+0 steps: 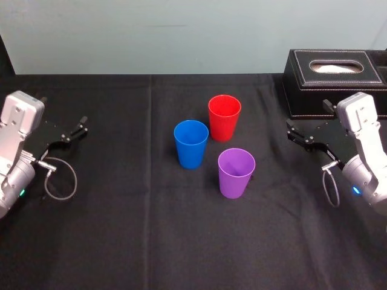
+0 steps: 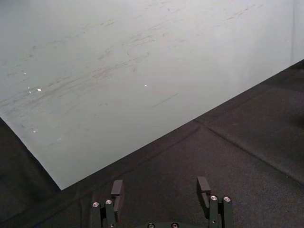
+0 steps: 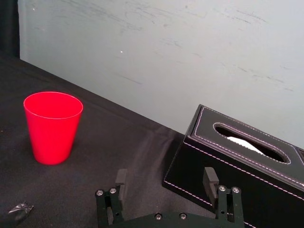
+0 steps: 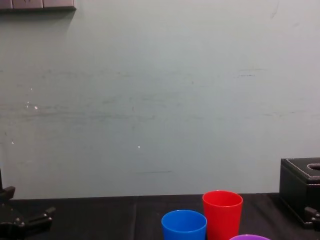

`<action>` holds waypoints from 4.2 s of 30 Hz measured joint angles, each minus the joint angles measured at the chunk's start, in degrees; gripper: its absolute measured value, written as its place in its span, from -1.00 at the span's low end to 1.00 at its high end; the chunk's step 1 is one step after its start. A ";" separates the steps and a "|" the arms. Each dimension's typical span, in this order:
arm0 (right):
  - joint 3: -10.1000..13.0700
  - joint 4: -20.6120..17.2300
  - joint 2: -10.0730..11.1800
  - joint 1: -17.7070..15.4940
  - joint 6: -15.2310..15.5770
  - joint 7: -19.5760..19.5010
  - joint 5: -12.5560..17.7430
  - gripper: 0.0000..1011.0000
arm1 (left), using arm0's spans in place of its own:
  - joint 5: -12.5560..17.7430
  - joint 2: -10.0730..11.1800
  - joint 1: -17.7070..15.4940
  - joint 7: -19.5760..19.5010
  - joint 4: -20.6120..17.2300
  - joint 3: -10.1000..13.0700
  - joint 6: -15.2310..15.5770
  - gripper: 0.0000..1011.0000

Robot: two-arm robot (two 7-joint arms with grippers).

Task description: Stack the three plastic cups sequentially using one hand.

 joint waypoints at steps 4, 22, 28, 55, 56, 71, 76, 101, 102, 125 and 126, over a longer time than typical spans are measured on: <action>0.00 0.00 0.00 0.00 0.00 0.00 0.00 0.99 | 0.00 0.00 0.00 0.00 0.00 0.00 0.00 0.99; 1.72 -1.52 0.53 -0.94 -0.69 1.24 0.71 0.99 | 0.00 -0.01 0.00 0.00 0.00 0.00 0.00 0.99; 4.27 -5.55 2.74 -5.11 -0.67 4.50 4.27 0.99 | 0.00 0.00 0.00 0.00 0.00 0.00 0.00 0.99; 5.94 -13.31 6.09 -18.09 -6.86 24.36 12.85 0.99 | 0.00 0.00 0.00 0.00 0.00 0.00 0.00 0.99; 5.80 -13.20 5.84 -17.99 -6.86 24.50 12.66 0.99 | 0.00 0.00 0.00 0.00 0.00 0.00 0.00 0.99; 3.78 -10.38 -0.09 -13.26 -3.76 25.32 8.36 0.99 | 0.00 0.00 0.00 0.00 0.00 0.00 0.00 0.99; 3.40 -8.87 -2.04 -11.64 -2.58 25.27 7.09 0.99 | 0.00 0.00 0.00 0.00 0.00 0.00 0.00 0.99; 4.15 -4.26 -7.43 -8.17 -2.71 28.85 4.77 0.99 | 0.00 0.00 0.00 0.00 0.00 0.00 0.00 0.99; 4.23 -4.29 -7.60 -8.18 -2.60 29.06 4.62 0.99 | 0.00 0.00 0.00 0.00 0.00 0.00 0.00 0.99; 4.38 -3.62 -9.18 -8.10 -2.76 29.86 3.68 0.99 | 0.00 0.00 0.00 0.00 0.00 0.00 0.00 0.99; 4.38 -3.62 -9.18 -8.10 -2.75 29.86 3.69 0.99 | 0.00 0.00 0.00 0.00 0.00 0.00 0.00 0.99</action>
